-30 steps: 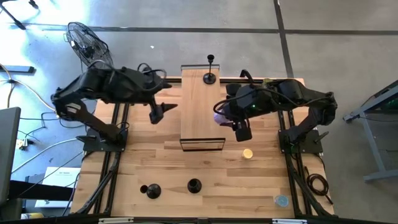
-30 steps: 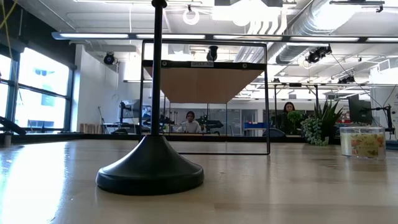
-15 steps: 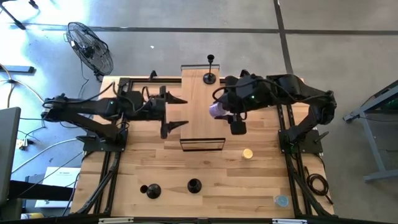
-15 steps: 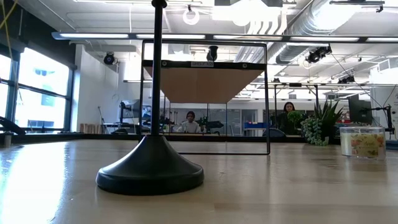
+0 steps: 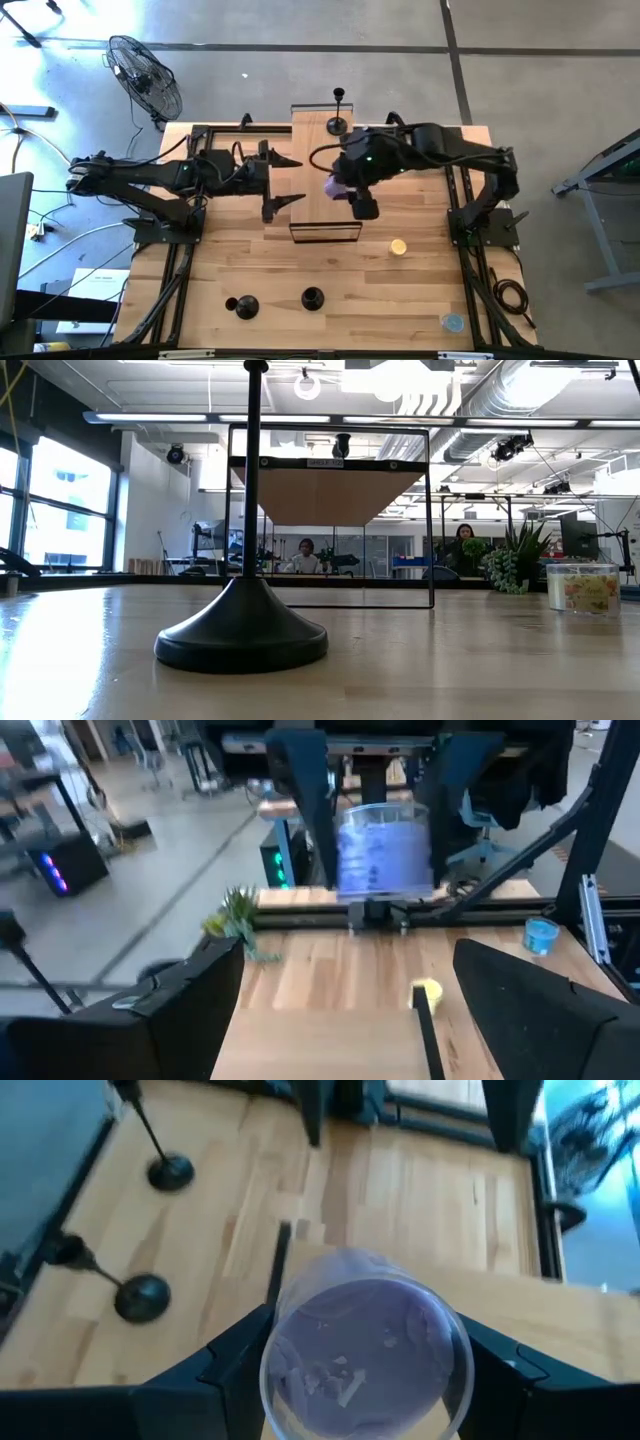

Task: Pick & Place candle stick holders
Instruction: Put the purple scented candle on the shelf

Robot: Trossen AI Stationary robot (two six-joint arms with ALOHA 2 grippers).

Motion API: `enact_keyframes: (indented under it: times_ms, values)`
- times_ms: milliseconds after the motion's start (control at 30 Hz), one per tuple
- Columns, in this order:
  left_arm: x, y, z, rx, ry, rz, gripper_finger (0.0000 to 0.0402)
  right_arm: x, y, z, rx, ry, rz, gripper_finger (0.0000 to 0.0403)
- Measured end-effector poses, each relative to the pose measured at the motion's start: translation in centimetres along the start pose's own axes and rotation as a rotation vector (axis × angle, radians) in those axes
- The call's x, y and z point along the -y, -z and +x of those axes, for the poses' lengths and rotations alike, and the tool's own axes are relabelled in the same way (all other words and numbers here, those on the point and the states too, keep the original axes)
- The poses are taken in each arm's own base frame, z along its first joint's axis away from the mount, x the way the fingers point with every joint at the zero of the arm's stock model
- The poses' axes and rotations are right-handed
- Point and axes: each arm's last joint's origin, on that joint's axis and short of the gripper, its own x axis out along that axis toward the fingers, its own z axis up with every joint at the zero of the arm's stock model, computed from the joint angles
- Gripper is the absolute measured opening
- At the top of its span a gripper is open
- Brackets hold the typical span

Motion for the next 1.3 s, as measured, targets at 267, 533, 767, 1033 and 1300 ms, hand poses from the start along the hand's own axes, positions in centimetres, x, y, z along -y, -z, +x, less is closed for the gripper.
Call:
enact_keyframes:
  times_ms: [267,533,767,1033,1300]
  values:
    - [-1.3,1.8,1.9,-0.120,0.060,-0.186,0.0356,-0.1,0.4,0.7,-0.063,-0.002,-0.003,0.0223]
    - [-1.8,2.8,4.9,-0.094,0.220,-0.216,0.0356,-0.2,1.3,0.7,-0.153,-0.019,0.007,0.0223]
    - [-1.4,3.8,7.0,-0.077,0.255,-0.171,0.0356,-0.3,1.6,0.6,-0.191,-0.049,0.026,0.0223]
    - [-1.2,4.7,9.2,-0.014,0.249,-0.119,0.0356,-0.3,1.6,0.6,-0.193,-0.040,0.029,0.0223]
    - [-1.1,4.9,10.0,0.033,0.251,-0.116,0.0356,-0.3,2.0,2.1,-0.271,-0.020,0.026,0.0223]
